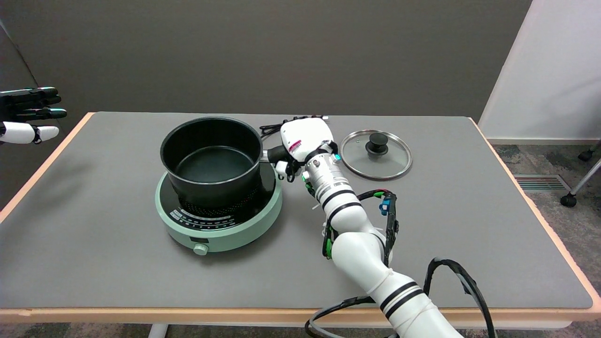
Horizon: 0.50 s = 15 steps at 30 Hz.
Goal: Place the soup pot onto the induction stove.
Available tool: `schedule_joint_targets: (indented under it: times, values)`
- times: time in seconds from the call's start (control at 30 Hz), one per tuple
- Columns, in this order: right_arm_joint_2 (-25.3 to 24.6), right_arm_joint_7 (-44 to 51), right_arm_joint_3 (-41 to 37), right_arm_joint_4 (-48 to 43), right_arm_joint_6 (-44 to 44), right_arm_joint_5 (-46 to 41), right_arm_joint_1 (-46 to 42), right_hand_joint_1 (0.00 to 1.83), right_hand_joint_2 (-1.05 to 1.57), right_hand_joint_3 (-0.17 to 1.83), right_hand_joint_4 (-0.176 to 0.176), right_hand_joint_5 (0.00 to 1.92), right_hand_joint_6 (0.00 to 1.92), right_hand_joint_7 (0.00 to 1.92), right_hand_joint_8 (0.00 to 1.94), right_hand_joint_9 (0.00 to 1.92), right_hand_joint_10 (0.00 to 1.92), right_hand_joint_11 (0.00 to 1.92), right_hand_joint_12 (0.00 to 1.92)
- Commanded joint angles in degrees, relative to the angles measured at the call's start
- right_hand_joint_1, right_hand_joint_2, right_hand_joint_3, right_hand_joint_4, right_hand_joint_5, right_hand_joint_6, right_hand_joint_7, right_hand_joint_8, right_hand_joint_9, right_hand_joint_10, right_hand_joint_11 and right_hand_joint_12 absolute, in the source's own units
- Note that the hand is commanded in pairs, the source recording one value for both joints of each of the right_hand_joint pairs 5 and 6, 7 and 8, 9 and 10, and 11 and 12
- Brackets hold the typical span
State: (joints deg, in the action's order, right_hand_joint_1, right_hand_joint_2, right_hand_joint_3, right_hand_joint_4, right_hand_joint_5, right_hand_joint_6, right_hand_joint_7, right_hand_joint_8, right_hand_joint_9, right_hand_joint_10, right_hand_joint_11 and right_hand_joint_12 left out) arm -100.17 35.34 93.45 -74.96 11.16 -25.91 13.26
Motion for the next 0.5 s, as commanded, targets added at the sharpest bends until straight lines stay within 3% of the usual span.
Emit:
schedule_joint_targets:
  times: [0.03, 0.17, 0.2, 0.27, 0.5]
  values:
    - [0.9, 0.0, 0.4, 0.1, 0.2, -0.1, 0.3, 0.92, 1.29, 0.79, -0.078, 1.4, 1.4, 1.4, 1.4, 1.4, 1.4, 1.4, 1.4]
    - [1.1, 0.0, 0.4, -0.2, 0.2, -0.1, 0.1, 0.92, 1.27, 0.82, -0.076, 1.38, 1.38, 1.38, 1.38, 1.38, 1.38, 1.38, 1.38]
    - [-0.8, 1.1, 4.0, -5.5, 0.7, 1.3, 0.6, 0.92, 1.27, 0.82, -0.076, 1.37, 1.37, 1.37, 1.37, 1.37, 1.37, 1.37, 1.37]
    - [1.1, 0.0, 0.4, -0.5, 0.2, -0.1, 0.0, 0.93, 1.26, 0.82, -0.075, 1.37, 1.37, 1.37, 1.37, 1.37, 1.37, 1.37, 1.37]
    - [1.5, -0.1, 0.1, -1.7, 0.1, -0.2, -0.9, 0.93, 1.24, 0.84, -0.074, 1.36, 1.36, 1.36, 1.36, 1.36, 1.36, 1.36, 1.36]
